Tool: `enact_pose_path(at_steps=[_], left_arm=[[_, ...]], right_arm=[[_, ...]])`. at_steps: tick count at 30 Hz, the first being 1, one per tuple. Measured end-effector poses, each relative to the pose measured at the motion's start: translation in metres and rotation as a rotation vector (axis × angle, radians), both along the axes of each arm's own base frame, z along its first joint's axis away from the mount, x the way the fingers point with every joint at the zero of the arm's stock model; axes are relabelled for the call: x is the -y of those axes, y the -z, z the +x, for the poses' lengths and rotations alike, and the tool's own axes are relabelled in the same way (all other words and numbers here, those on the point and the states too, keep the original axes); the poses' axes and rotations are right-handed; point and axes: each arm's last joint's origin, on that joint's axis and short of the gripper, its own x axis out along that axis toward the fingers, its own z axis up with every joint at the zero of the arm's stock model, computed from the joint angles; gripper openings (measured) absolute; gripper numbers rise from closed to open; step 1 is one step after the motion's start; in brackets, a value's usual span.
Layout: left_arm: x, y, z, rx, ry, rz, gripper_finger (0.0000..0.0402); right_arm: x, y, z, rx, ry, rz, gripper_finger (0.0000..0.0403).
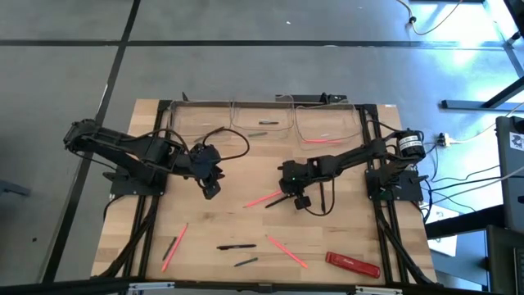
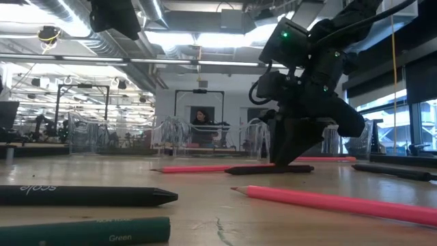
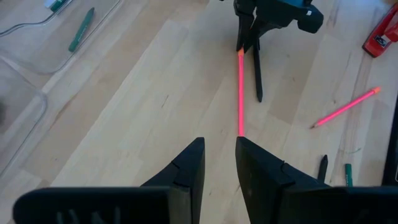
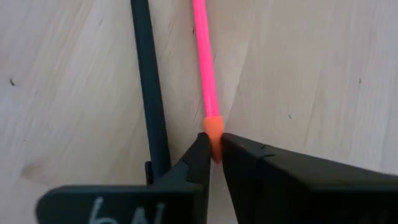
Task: Sort crayons/erasers/pens/pencils in bins
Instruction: Put the pink pencil into the right transparent bin
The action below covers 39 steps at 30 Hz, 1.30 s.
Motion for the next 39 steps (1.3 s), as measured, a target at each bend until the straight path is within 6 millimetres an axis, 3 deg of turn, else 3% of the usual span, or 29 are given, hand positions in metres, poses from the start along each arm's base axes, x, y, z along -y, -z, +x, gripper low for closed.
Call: enact_pose_path(at_steps=[11,16,21,27,34,39], left_arm=[[0.000,0.000,0.000,0.000,0.000,0.001,0.0082],[0.000,0.000,0.000,0.000,0.000,0.001,0.0082],[0.000,0.000,0.000,0.000,-0.001,0.001,0.0082],[0.000,0.000,0.000,0.000,-0.001,0.001,0.0082],[0.000,-0.001,0.001,0.015,-0.001,0.002,0.0082],[0.000,-0.001,0.002,0.023,-0.005,0.012,0.0082]], right_arm=[[0.000,-0.001,0.001,0.003,0.074,0.067,0.0027],[0.000,-0.011,-0.001,0.035,0.100,0.087,0.0027],[0.001,-0.035,-0.005,0.099,0.153,0.144,0.0026],[0.010,-0.079,-0.023,0.191,0.248,0.174,0.0026],[0.035,-0.130,-0.074,0.232,0.426,0.050,0.0025],[0.051,-0.171,-0.110,0.164,0.565,-0.066,0.0025]])
